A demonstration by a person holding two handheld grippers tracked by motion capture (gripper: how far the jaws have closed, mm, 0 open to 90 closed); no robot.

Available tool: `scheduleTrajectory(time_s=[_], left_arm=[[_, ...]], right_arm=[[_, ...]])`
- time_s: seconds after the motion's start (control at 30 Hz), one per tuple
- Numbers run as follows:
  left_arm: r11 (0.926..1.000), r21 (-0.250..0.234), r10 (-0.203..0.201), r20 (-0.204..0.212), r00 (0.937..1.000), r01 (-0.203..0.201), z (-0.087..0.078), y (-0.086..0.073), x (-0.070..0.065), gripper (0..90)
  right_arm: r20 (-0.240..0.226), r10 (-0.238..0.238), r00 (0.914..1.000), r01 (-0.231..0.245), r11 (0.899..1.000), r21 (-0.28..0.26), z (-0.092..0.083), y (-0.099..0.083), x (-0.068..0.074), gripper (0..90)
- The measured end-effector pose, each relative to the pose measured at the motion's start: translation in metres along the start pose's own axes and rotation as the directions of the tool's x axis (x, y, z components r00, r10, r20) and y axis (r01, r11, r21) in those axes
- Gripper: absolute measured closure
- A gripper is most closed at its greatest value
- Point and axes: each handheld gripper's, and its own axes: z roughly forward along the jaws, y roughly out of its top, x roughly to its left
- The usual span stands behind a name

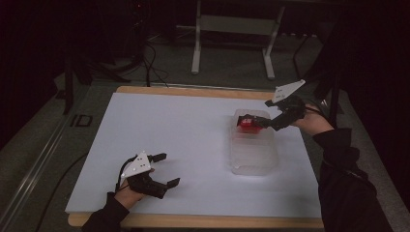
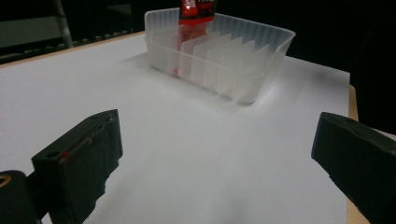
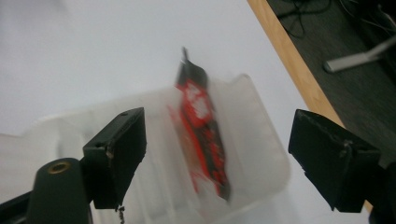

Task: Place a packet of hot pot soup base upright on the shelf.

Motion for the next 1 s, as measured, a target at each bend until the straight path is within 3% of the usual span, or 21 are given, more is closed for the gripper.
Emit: scheduleTrajectory(time_s=[0.2,0.3,0.4,0.47,0.57,1.0], left_arm=[[1.0000,0.002,0.004,-0.002,1.0000,-0.004,0.002,-0.001,-0.002,2.4],[0.9999,0.008,0.008,0.002,1.0000,-0.008,0.003,-0.002,-0.002,2.4],[1.0000,0.003,0.006,0.001,1.0000,-0.006,0.003,-0.001,-0.003,2.4],[1.0000,0.002,0.006,0.001,1.0000,-0.006,0.002,-0.001,-0.003,2.4],[1.0000,0.002,0.010,0.000,1.0000,-0.010,0.002,-0.001,-0.002,2.4],[0.9998,-0.006,0.020,-0.001,0.9998,-0.020,0.000,0.001,-0.005,2.4]], right_arm=[[-0.016,0.024,0.9996,-0.026,0.997,-0.078,-0.002,-0.003,0.013,14.1],[-0.017,0.027,0.9995,-0.028,0.996,-0.085,0.000,-0.004,0.023,14.2],[-0.059,0.048,0.9971,-0.054,0.993,-0.108,0.001,-0.005,0.030,14.4],[-0.055,0.070,0.9960,-0.076,0.991,-0.113,0.001,-0.005,0.035,14.6],[-0.036,0.059,0.9976,-0.063,0.991,-0.119,0.001,-0.006,0.041,14.8],[-0.049,0.082,0.9954,-0.090,0.978,-0.187,0.006,-0.016,0.095,14.0]])
